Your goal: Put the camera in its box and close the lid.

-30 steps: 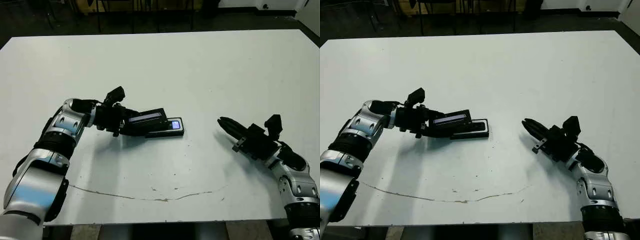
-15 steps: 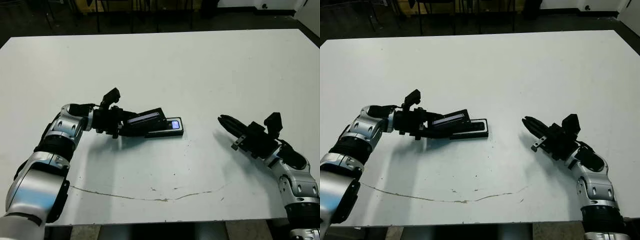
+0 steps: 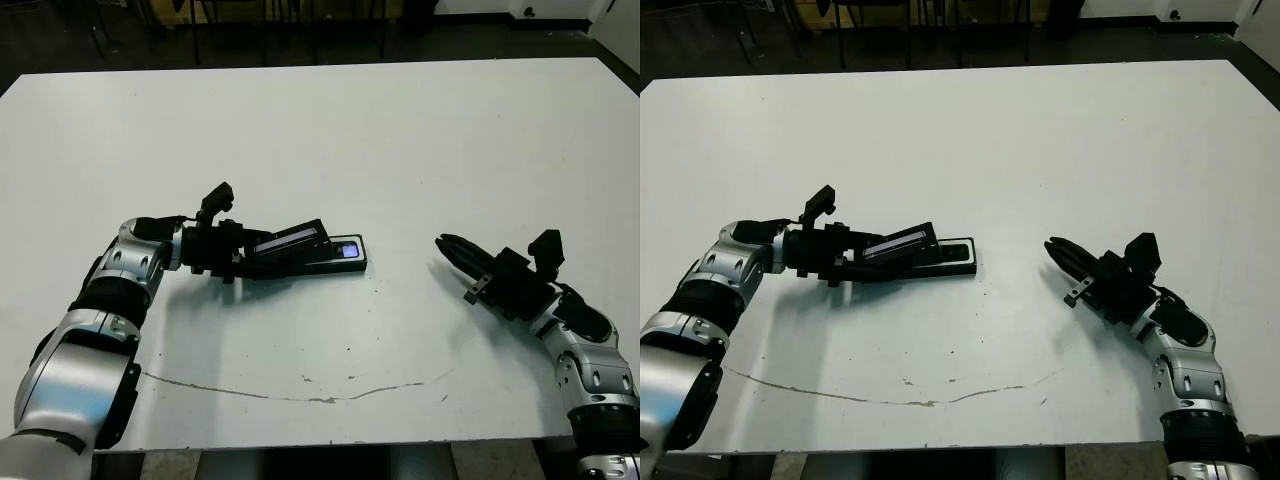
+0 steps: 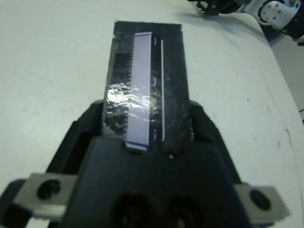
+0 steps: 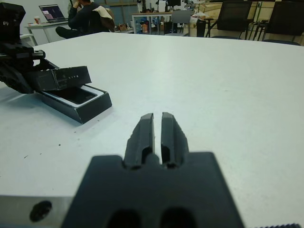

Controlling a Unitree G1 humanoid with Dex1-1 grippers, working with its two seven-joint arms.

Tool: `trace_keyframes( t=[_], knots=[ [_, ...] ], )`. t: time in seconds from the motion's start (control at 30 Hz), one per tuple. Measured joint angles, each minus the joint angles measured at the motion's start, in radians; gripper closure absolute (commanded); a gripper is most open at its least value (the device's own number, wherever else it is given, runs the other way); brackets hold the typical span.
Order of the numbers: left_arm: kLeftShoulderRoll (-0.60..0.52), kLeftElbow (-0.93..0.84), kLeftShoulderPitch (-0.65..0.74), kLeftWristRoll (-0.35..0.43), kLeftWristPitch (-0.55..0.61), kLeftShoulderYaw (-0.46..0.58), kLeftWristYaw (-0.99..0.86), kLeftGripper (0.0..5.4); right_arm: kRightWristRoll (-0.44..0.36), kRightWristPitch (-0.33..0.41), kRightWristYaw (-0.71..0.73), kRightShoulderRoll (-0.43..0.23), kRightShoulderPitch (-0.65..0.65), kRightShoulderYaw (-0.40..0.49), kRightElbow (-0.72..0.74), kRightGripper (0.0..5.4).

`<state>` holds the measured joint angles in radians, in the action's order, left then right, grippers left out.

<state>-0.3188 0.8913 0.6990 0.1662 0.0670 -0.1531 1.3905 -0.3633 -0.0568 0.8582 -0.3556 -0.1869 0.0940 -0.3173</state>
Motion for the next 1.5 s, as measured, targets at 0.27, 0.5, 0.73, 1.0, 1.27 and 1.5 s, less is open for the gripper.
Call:
trace_keyframes(
  t=[0.27,0.5,0.73,1.0,1.27,1.5],
  knots=[
    [0.000,-0.021,-0.031,0.027,0.006,0.025,0.009,2.62,0.020,0.010,-0.029,-0.002,0.001,0.000,0.026,5.40],
    [0.012,-0.022,-0.014,-0.020,-0.003,-0.016,-0.026,2.62,0.020,0.010,-0.022,-0.002,0.001,0.000,0.021,5.40],
    [0.044,-0.030,0.026,-0.110,-0.065,-0.106,-0.112,2.62,0.016,-0.015,0.007,-0.002,-0.001,0.005,-0.019,5.40],
    [0.060,-0.057,0.071,-0.181,-0.074,-0.188,-0.142,2.62,0.034,0.023,-0.041,-0.010,0.005,0.002,0.072,5.40],
    [0.080,-0.088,0.127,-0.229,0.011,-0.256,-0.146,2.62,0.030,0.017,-0.029,-0.009,0.005,0.002,0.054,5.40],
    [0.118,-0.013,0.198,-0.259,0.027,-0.292,-0.144,2.62,0.018,0.020,-0.018,-0.008,0.008,0.002,0.055,5.40]
  ],
)
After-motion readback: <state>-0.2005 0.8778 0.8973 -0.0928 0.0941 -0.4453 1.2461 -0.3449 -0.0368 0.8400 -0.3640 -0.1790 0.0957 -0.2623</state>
